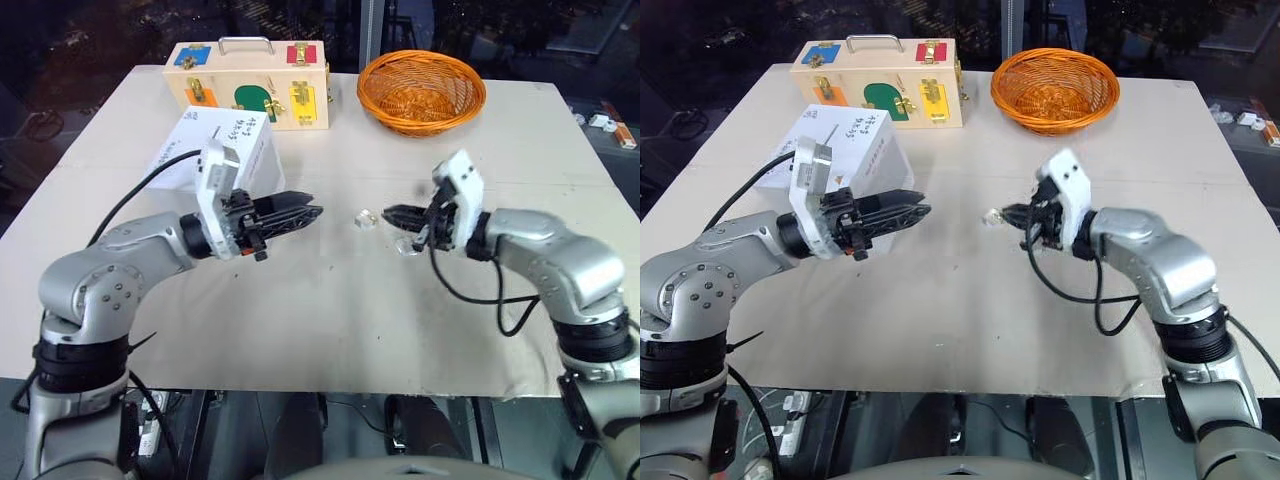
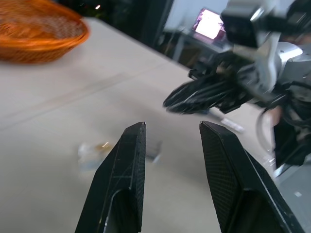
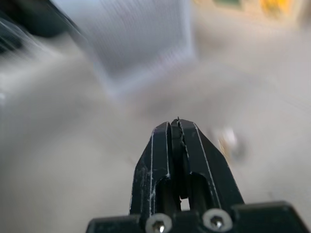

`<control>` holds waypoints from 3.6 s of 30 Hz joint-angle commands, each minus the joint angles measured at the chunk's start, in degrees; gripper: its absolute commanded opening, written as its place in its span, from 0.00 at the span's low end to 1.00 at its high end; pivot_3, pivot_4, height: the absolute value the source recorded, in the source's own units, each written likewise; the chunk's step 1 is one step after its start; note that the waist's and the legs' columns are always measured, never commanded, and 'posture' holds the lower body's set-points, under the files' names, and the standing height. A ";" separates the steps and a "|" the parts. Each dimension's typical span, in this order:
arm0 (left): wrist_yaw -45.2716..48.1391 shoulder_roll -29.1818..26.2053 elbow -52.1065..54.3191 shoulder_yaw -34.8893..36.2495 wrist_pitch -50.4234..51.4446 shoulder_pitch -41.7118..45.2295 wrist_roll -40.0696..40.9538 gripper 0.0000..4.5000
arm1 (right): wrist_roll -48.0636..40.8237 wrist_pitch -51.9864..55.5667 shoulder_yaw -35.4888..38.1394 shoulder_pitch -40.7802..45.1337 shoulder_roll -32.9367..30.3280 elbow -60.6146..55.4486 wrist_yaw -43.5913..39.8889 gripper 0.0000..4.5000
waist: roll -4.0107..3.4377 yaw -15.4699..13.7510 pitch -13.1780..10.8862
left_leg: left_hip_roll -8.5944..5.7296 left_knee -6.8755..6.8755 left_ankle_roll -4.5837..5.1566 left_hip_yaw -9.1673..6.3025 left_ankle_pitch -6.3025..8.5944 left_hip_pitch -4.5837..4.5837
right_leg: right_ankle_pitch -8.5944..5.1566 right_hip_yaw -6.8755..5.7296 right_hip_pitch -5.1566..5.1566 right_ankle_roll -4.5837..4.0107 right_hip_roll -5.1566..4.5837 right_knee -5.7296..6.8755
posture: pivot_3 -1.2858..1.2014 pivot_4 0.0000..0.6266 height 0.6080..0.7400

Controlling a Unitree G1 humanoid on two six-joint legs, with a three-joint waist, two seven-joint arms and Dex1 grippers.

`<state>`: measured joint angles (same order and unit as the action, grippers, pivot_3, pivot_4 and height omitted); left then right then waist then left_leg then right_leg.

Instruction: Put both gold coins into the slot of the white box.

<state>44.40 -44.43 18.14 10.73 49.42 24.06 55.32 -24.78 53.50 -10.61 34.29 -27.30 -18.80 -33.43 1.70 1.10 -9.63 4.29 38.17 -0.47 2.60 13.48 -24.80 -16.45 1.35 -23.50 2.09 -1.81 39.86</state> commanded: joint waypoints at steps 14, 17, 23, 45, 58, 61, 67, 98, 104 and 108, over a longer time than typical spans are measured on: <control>0.33 -2.22 9.20 5.17 -1.69 -7.58 -0.80 0.38 | 15.05 -13.96 -5.18 3.12 9.39 16.88 6.59 0.19 | 0.00 -0.26 -0.01 | 0.01 -0.01 -0.01 0.04 0.00 -0.01 | 0.00 0.03 -0.04 0.00 -0.01 0.01 | 0.52 0.24 0.90; -0.14 -2.21 9.84 5.61 -1.57 -8.12 -0.59 0.38 | 15.81 -14.73 -4.81 3.51 10.09 18.30 6.16 0.19 | -0.01 -0.23 -0.01 | 0.01 -0.01 0.00 0.05 0.00 -0.01 | 0.00 0.04 -0.04 0.00 -0.01 0.01 | 0.52 0.24 0.90; -0.54 -2.46 10.33 6.11 -1.49 -8.68 -0.41 0.38 | 16.81 -15.51 -4.49 4.00 11.16 20.02 5.46 0.19 | -0.01 -0.24 -0.01 | 0.01 -0.01 0.00 0.05 0.00 -0.01 | 0.00 0.04 -0.04 0.00 -0.01 0.01 | 0.52 0.24 0.90; -3.44 -1.47 8.01 6.19 0.77 -5.78 3.01 0.38 | 5.06 -12.24 7.06 4.57 12.62 14.24 -1.03 0.01 | -0.01 -0.34 -0.01 | 0.01 -0.02 0.00 0.04 0.00 -0.02 | 0.00 0.04 -0.04 0.00 -0.02 0.02 | 0.52 0.24 0.90; -2.32 5.33 0.98 -0.32 4.97 9.53 8.37 0.22 | -26.79 8.09 17.67 4.58 7.93 -8.53 -3.77 0.00 | -0.04 -0.09 -0.04 | 0.01 -0.01 0.00 -0.02 0.00 0.02 | 0.01 -0.02 0.03 0.00 -0.01 0.01 | 0.52 0.24 0.90; -1.00 5.68 0.58 -1.09 5.50 10.52 8.64 0.22 | -28.85 8.51 18.01 4.76 7.41 -9.03 -2.09 0.00 | -0.04 -0.15 -0.04 | 0.01 -0.01 0.00 -0.04 0.00 0.01 | 0.00 -0.02 0.02 0.00 0.01 0.03 | 0.52 0.24 0.90; 0.13 5.98 -0.32 -1.50 5.83 11.56 8.70 0.22 | -32.34 8.43 17.93 4.46 6.01 -9.81 0.14 0.00 | -0.04 -0.20 -0.04 | 0.00 -0.01 0.00 -0.02 0.00 0.00 | 0.01 -0.01 0.02 0.01 0.00 0.01 | 0.52 0.24 0.90; -7.46 3.99 -3.28 8.48 12.07 9.05 27.30 0.00 | -40.70 4.90 17.67 3.88 -0.58 -11.75 3.02 0.95 | -0.03 -0.18 -0.04 | 0.01 -0.01 0.00 -0.05 0.00 -0.01 | 0.00 -0.02 0.01 0.01 0.00 0.01 | 0.52 0.24 0.90; -14.47 -1.58 -4.63 13.84 10.75 9.48 26.36 0.00 | -31.52 -2.54 15.27 3.31 -6.63 -13.98 -2.08 0.98 | -0.03 -0.28 -0.06 | 0.01 -0.02 0.00 -0.04 0.00 0.00 | -0.01 -0.02 0.01 0.02 -0.01 -0.03 | 0.52 0.24 0.90; -21.58 -13.07 -9.39 17.01 9.34 12.20 14.30 0.00 | -27.53 -6.43 15.46 5.42 -10.83 -13.22 -7.11 0.98 | 0.09 -0.16 -0.15 | 0.01 -0.02 0.00 -0.04 0.00 0.00 | 0.00 -0.02 0.01 0.02 0.00 -0.01 | 0.52 0.24 0.90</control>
<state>25.81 -52.59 11.11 23.91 60.14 33.75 74.91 -54.03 50.07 3.26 37.81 -36.52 -30.90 -38.09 1.78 0.94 -9.79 4.30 38.15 -0.47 2.57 13.48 -24.79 -16.45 1.34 -23.51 2.10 -1.80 39.86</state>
